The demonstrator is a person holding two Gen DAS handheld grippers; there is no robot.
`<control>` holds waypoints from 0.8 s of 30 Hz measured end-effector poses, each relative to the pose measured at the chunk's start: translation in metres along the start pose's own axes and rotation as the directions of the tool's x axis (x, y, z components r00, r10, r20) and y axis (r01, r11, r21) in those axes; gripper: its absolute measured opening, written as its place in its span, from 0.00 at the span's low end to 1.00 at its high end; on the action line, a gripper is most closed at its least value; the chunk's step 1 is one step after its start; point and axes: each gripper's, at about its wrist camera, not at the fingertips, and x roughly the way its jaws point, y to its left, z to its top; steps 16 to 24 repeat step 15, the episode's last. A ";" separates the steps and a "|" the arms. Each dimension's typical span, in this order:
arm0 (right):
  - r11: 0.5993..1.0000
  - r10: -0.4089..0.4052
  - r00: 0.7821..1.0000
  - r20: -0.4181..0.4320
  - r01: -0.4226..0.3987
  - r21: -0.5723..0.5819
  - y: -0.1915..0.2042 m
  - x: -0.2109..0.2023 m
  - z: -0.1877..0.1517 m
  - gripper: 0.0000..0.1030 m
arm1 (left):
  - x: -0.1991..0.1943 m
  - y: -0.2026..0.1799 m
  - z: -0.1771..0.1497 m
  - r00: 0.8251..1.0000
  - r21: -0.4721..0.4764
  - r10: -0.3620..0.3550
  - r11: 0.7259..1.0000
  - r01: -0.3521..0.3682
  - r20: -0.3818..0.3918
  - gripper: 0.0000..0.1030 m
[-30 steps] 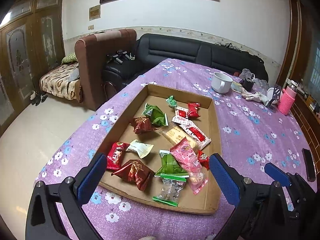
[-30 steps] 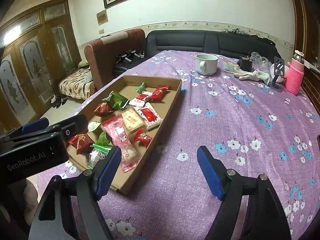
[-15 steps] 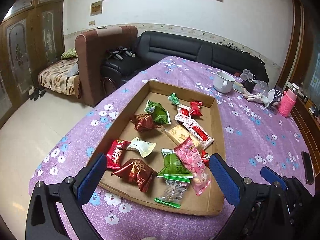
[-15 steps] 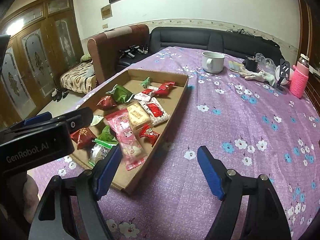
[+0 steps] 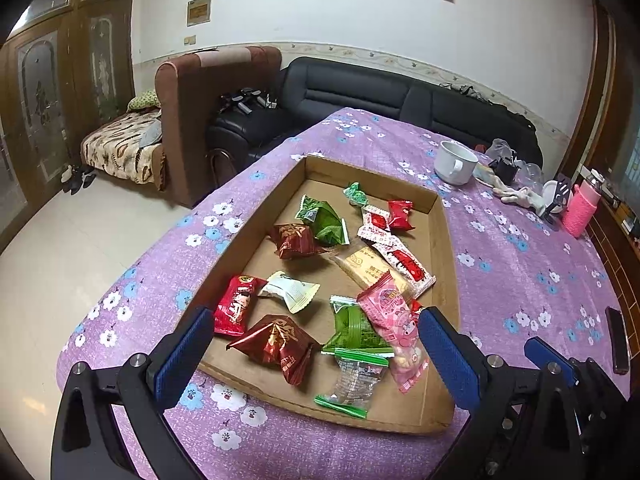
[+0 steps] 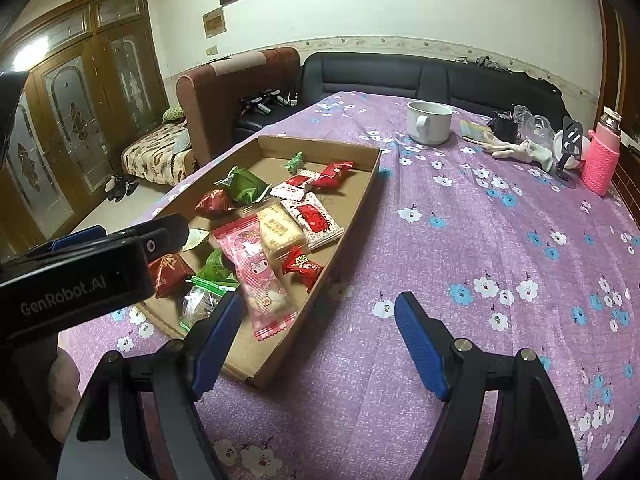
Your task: Organize snacks
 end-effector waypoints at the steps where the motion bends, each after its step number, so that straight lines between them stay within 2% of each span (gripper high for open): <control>1: 1.000 0.000 1.000 -0.001 0.000 -0.003 0.001 0.000 0.000 0.76 | 0.001 0.001 0.000 1.000 -0.004 -0.001 1.000 0.001 -0.002 1.00; 5: 1.000 0.002 1.000 -0.001 -0.002 -0.014 0.005 0.001 -0.001 0.76 | 0.004 0.005 0.000 1.000 -0.023 -0.012 1.000 0.011 -0.014 1.00; 9: 1.000 0.005 1.000 -0.002 -0.005 -0.020 0.008 0.002 0.000 0.76 | 0.002 0.012 0.000 1.000 -0.044 -0.009 0.999 0.010 0.008 1.00; 12: 1.000 0.013 1.000 0.000 -0.013 -0.015 0.007 0.002 0.000 0.76 | -0.002 0.014 0.002 0.999 -0.038 0.006 0.999 -0.005 0.034 1.00; 24: 1.000 0.021 1.000 0.006 -0.021 0.002 0.002 0.000 0.002 0.76 | -0.004 0.014 0.006 0.999 -0.031 0.010 0.999 -0.009 0.033 1.00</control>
